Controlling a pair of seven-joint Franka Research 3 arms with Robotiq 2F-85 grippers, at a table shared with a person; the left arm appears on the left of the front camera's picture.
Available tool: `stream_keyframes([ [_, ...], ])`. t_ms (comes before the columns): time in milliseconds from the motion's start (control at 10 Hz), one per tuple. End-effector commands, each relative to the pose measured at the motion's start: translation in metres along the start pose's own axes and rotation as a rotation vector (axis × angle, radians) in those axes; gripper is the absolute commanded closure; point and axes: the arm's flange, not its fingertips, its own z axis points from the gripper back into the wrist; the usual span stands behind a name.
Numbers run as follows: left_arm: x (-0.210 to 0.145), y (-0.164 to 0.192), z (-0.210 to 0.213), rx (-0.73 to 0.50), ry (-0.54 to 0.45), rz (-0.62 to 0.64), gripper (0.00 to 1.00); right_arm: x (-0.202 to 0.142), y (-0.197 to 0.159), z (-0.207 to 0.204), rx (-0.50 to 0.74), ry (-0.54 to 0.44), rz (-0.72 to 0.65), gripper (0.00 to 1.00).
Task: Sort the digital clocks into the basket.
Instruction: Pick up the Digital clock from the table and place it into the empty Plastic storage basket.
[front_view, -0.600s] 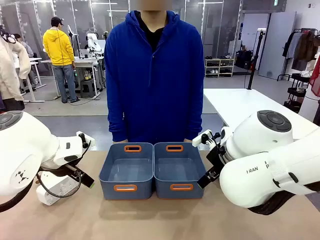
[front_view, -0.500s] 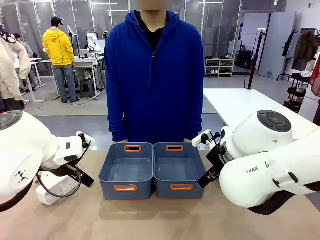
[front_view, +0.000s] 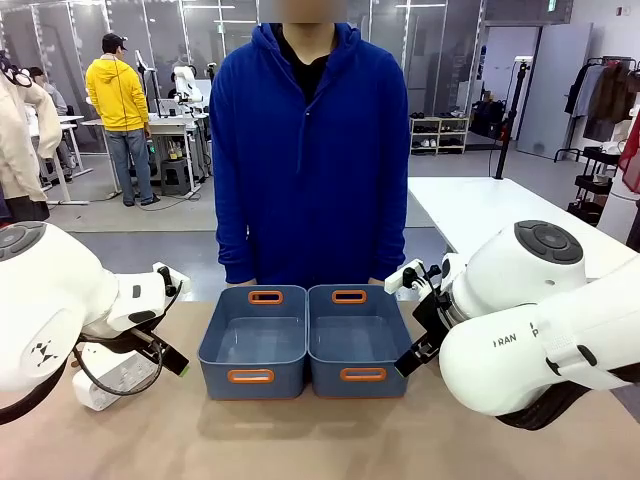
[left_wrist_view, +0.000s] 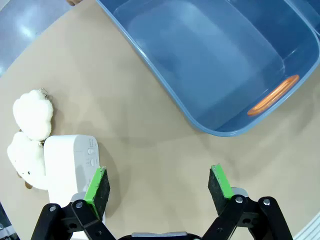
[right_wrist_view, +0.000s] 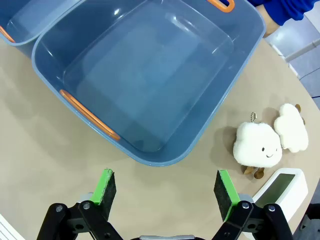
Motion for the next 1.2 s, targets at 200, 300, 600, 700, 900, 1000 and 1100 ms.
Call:
stream_keyframes([
  [200,0.000,0.000,0.000,0.000,0.000,0.000,0.00,0.000,0.000,0.000,0.001,0.000,-0.002,0.00],
  [300,0.000,0.000,0.000,0.000,0.000,0.000,0.00,0.000,0.000,0.000,0.000,0.000,0.000,0.00],
  [600,0.016,0.025,0.081,-0.296,-0.007,0.144,0.00,0.028,-0.040,0.084,0.333,-0.072,-0.204,0.00],
  [700,0.011,0.044,0.109,-0.465,-0.087,0.217,0.00,0.028,-0.060,0.102,0.409,-0.112,-0.279,0.00],
  [900,-0.007,0.097,0.150,-0.617,-0.211,0.429,0.00,0.023,-0.103,0.119,0.584,-0.136,-0.415,0.00],
  [1000,-0.019,0.111,0.164,-0.688,-0.301,0.475,0.00,0.015,-0.121,0.124,0.686,-0.173,-0.490,0.00],
  [1100,-0.037,0.127,0.179,-0.687,-0.413,0.580,0.00,0.000,-0.140,0.130,0.747,-0.248,-0.584,0.00],
])
